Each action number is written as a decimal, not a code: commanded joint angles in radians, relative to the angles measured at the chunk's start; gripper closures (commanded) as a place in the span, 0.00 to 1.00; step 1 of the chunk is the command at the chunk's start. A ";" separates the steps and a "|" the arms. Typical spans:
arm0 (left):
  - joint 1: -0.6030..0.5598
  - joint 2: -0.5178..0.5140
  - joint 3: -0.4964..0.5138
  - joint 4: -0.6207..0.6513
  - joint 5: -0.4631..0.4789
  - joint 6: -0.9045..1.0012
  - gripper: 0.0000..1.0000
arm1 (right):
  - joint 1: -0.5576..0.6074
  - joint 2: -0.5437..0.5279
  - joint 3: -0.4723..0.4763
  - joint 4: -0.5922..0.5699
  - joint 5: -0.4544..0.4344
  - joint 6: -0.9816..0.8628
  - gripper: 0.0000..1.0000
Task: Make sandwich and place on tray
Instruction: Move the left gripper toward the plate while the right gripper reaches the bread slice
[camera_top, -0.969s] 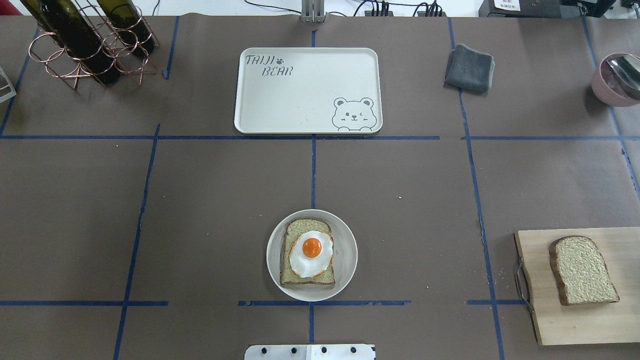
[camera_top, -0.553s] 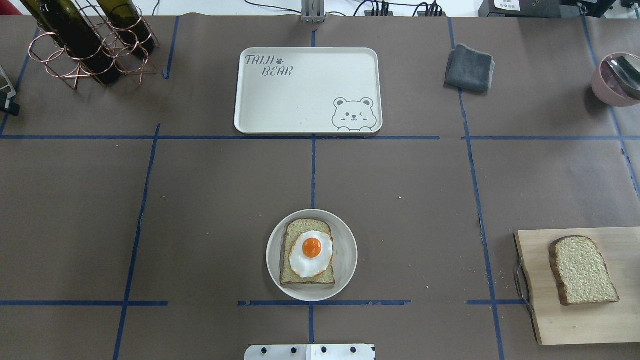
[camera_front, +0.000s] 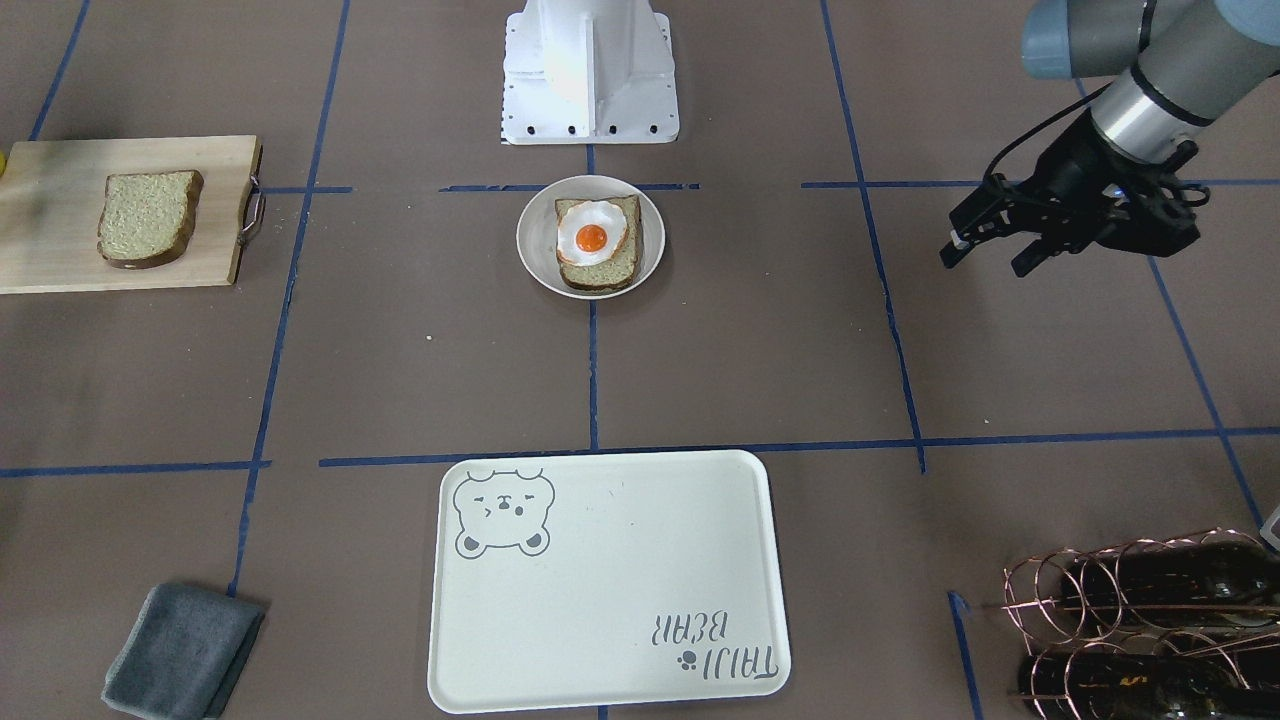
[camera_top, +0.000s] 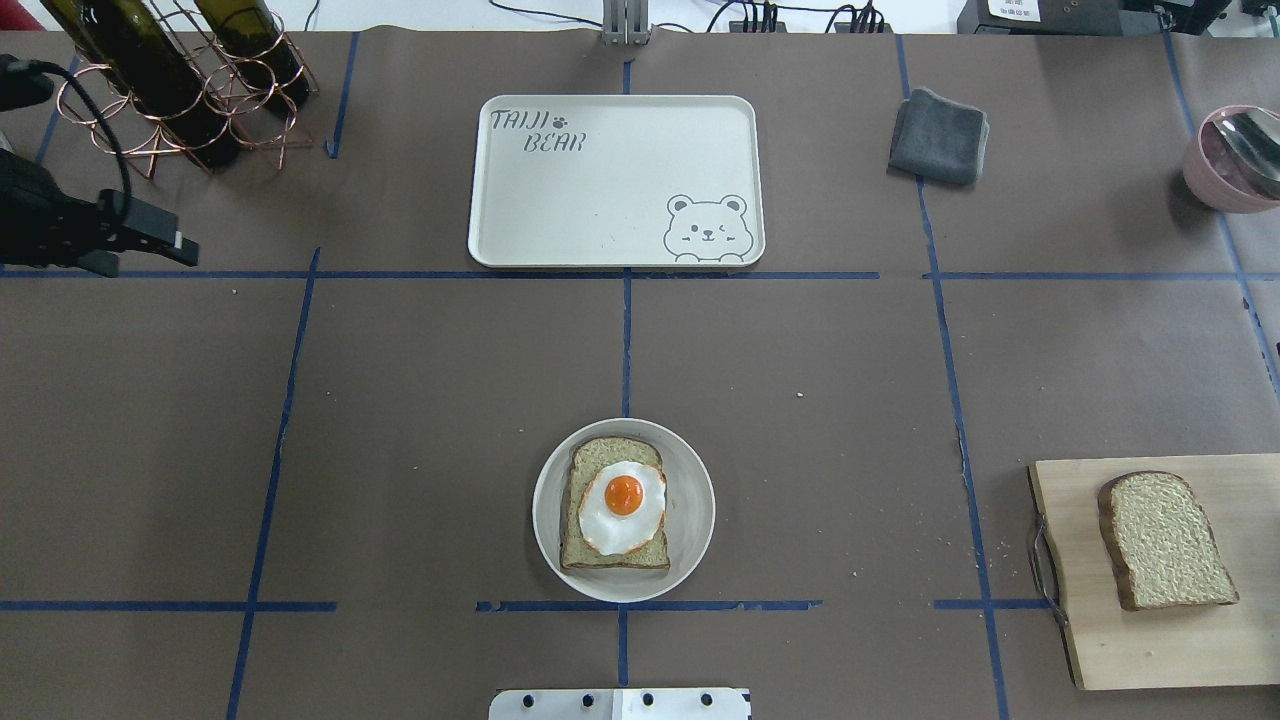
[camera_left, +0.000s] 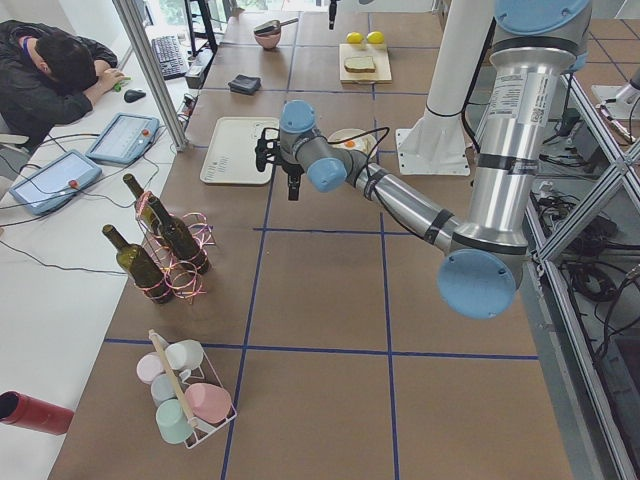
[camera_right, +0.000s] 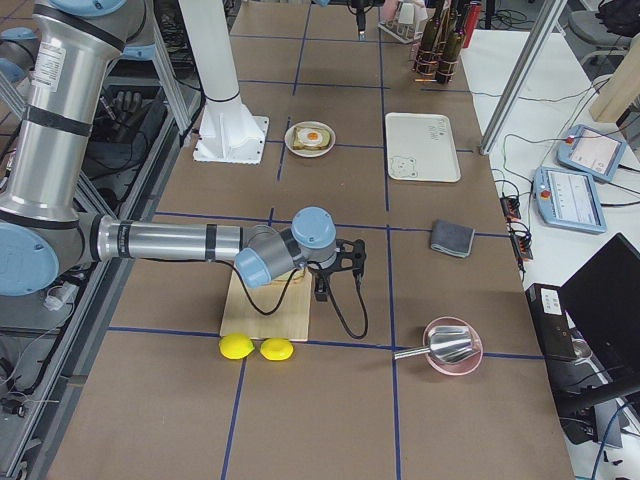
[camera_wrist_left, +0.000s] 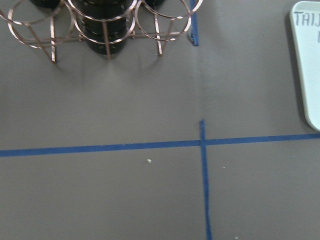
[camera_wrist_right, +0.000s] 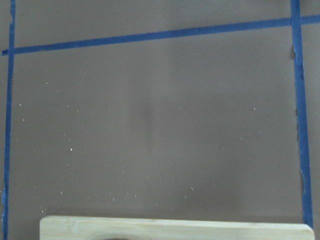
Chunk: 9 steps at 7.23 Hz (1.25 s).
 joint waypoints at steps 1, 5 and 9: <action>0.127 -0.089 -0.006 -0.005 0.065 -0.217 0.00 | -0.185 -0.114 0.004 0.251 -0.126 0.211 0.03; 0.195 -0.142 -0.005 -0.005 0.102 -0.325 0.00 | -0.484 -0.182 -0.003 0.413 -0.344 0.387 0.15; 0.195 -0.142 -0.003 -0.005 0.102 -0.325 0.00 | -0.524 -0.188 -0.004 0.413 -0.346 0.387 0.48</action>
